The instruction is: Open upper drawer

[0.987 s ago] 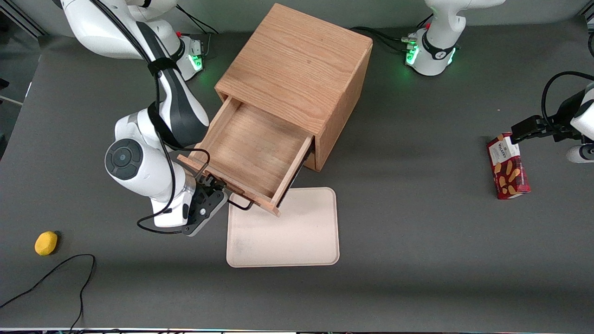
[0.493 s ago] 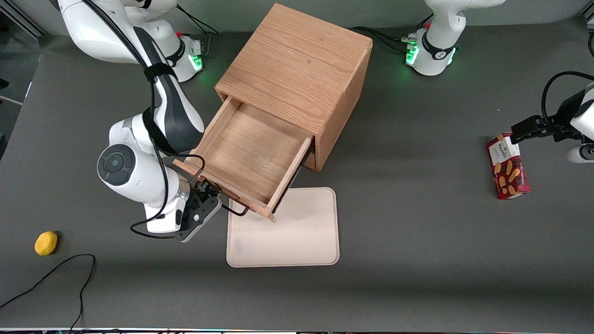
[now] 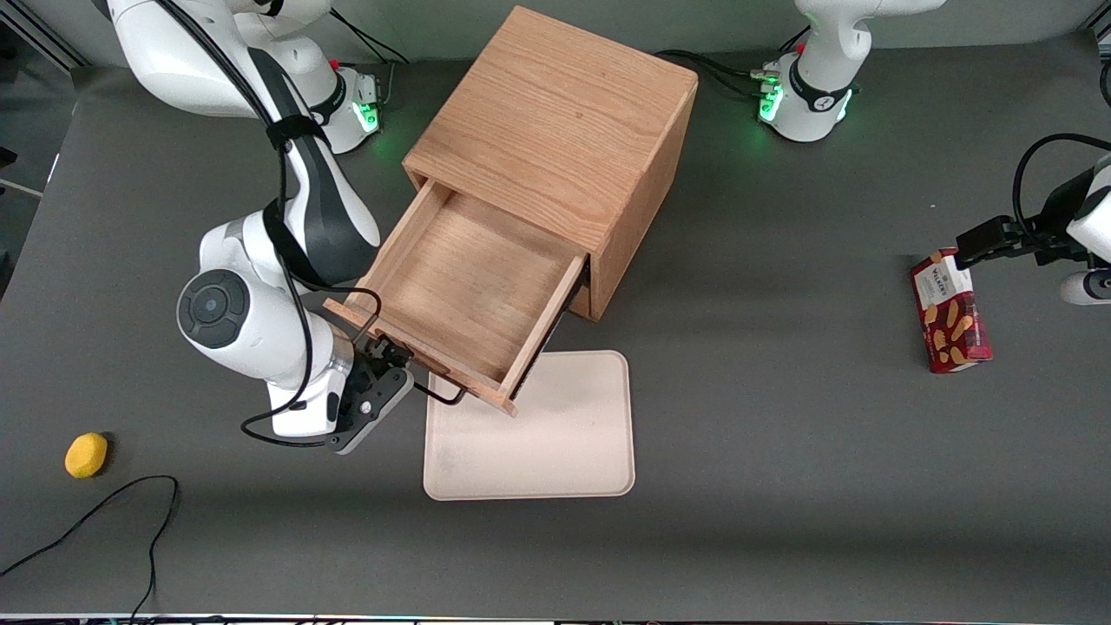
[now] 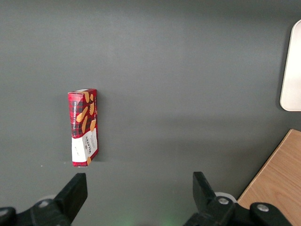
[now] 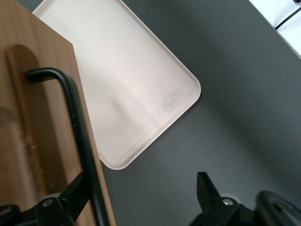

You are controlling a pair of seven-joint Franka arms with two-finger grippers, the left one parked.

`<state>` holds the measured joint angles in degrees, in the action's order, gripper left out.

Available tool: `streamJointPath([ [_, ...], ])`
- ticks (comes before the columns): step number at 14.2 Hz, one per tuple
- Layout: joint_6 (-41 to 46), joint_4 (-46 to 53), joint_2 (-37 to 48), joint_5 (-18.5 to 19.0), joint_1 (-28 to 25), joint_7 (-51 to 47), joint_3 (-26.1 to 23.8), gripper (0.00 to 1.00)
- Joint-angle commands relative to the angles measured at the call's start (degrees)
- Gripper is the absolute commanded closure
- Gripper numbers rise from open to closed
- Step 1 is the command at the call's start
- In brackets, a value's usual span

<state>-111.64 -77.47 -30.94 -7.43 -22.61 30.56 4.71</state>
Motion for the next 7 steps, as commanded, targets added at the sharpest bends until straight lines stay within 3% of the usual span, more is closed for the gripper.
streamJointPath([
  [1, 4.49, 4.42, -0.18, 0.75, 0.46, 0.03, -0.14, 0.0],
  [7, 10.64, 8.03, 1.58, 0.75, 0.47, -0.24, 0.39, 0.0],
])
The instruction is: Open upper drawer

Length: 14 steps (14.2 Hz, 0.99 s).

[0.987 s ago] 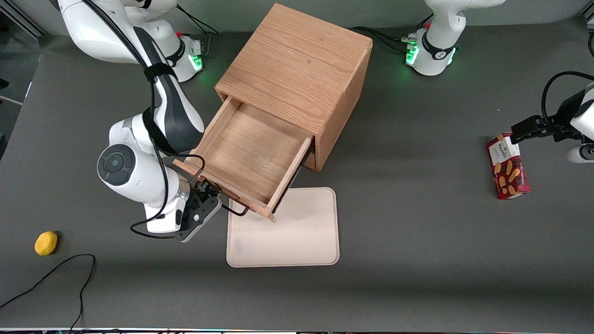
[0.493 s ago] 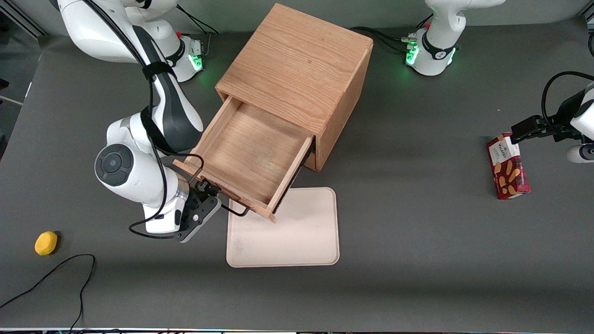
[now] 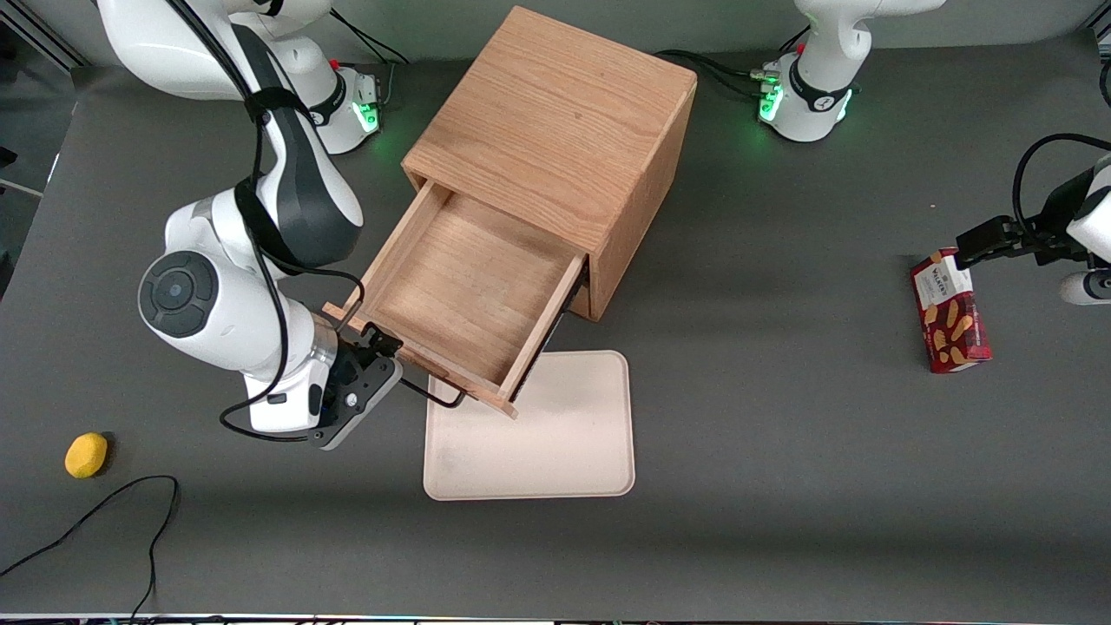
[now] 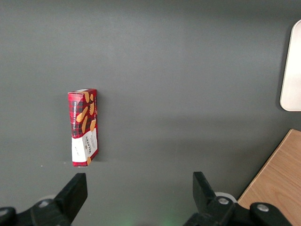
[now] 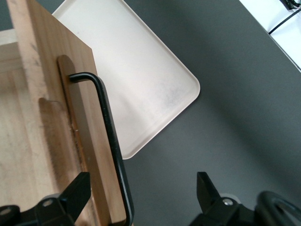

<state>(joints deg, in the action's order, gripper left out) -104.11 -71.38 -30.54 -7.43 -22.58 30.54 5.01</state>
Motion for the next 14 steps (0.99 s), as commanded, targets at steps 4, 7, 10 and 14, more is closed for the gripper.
streamJointPath([
  [4, 4.35, 1.95, 6.09, 1.36, 0.52, -1.79, 0.96, 0.0],
  [7, 4.53, 1.42, 9.7, 2.94, 0.52, -2.15, 1.23, 0.0],
  [10, 6.1, 1.33, 12.86, 5.05, 0.87, -2.15, 1.23, 0.0],
  [14, 7.6, -1.73, 18.92, 5.14, 3.85, -2.24, 1.32, 0.0],
])
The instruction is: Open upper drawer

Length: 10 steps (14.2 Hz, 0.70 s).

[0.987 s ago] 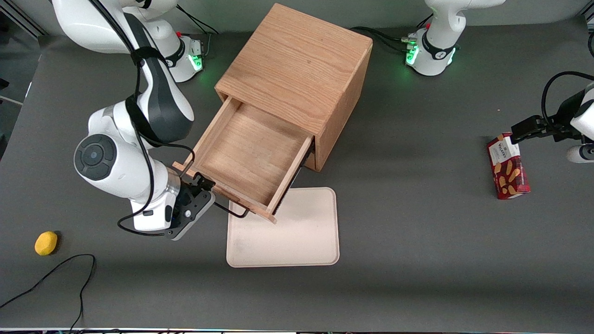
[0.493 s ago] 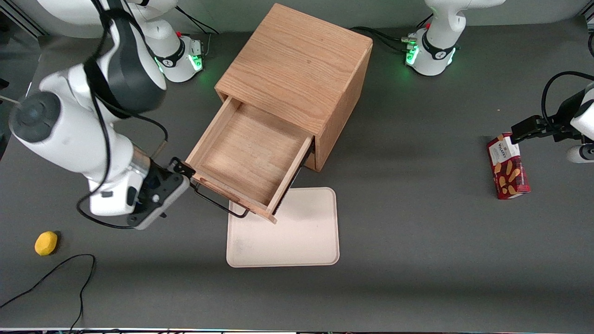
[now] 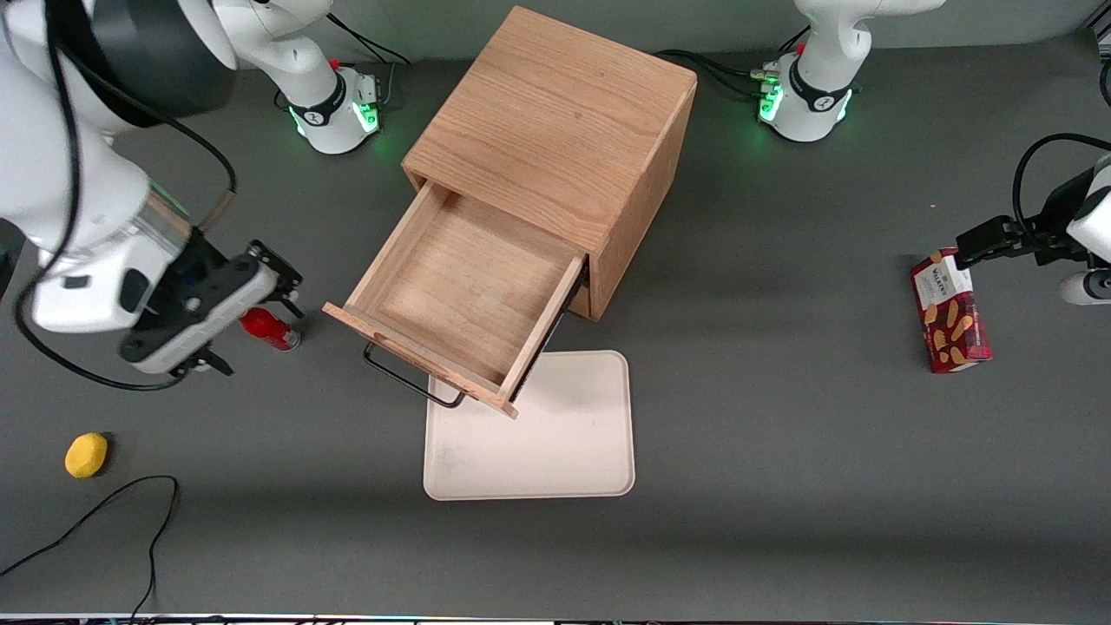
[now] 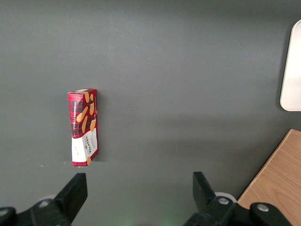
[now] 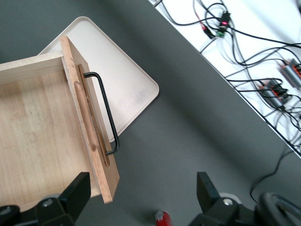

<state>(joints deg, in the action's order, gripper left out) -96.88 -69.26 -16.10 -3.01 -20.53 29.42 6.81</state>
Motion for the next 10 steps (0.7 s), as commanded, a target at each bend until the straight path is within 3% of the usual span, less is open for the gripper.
streamJointPath([
  [1, 0.38, -5.61, 6.32, 0.72, 2.76, -1.38, -0.48, 0.0],
  [6, 0.38, -14.31, 15.47, 0.64, 6.63, -19.81, -0.57, 0.0],
  [10, 0.73, -19.06, 20.13, 0.72, 8.92, -21.95, -0.57, 0.0],
])
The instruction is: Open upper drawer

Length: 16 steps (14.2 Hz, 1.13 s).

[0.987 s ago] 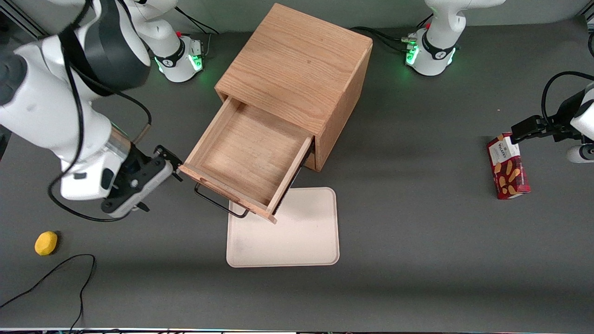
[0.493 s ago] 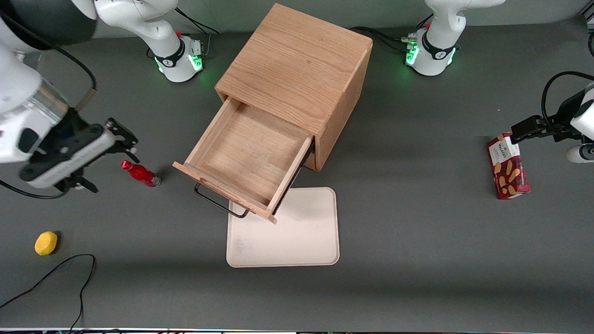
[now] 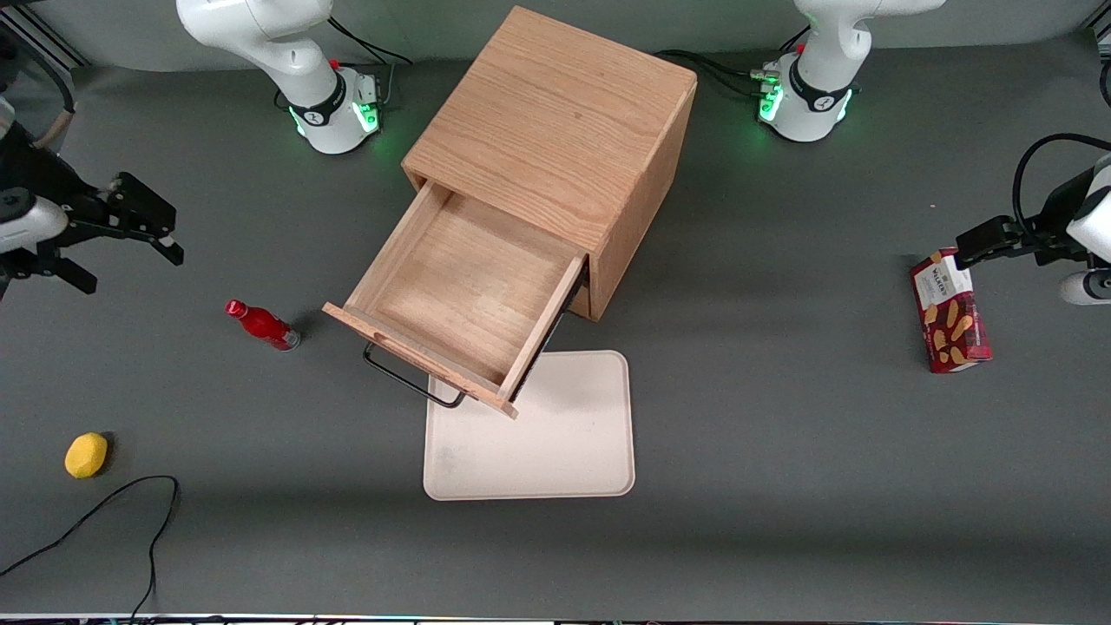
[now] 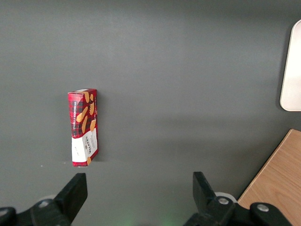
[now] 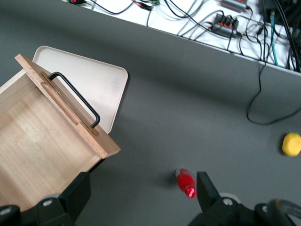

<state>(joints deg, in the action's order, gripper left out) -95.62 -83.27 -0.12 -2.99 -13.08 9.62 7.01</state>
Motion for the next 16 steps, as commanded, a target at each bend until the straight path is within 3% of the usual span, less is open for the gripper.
streamJointPath([
  [1, 0.51, -5.93, 5.12, 0.97, 2.35, -2.06, -0.77, 0.0],
  [7, 1.84, -6.21, 4.95, 1.06, 3.94, -3.02, 3.01, 0.0],
  [10, 1.75, -6.12, 3.99, 1.15, 3.94, -9.95, 3.63, 0.0],
  [16, 0.43, -6.91, 3.2, 2.38, 8.24, -11.64, -1.29, 0.0],
])
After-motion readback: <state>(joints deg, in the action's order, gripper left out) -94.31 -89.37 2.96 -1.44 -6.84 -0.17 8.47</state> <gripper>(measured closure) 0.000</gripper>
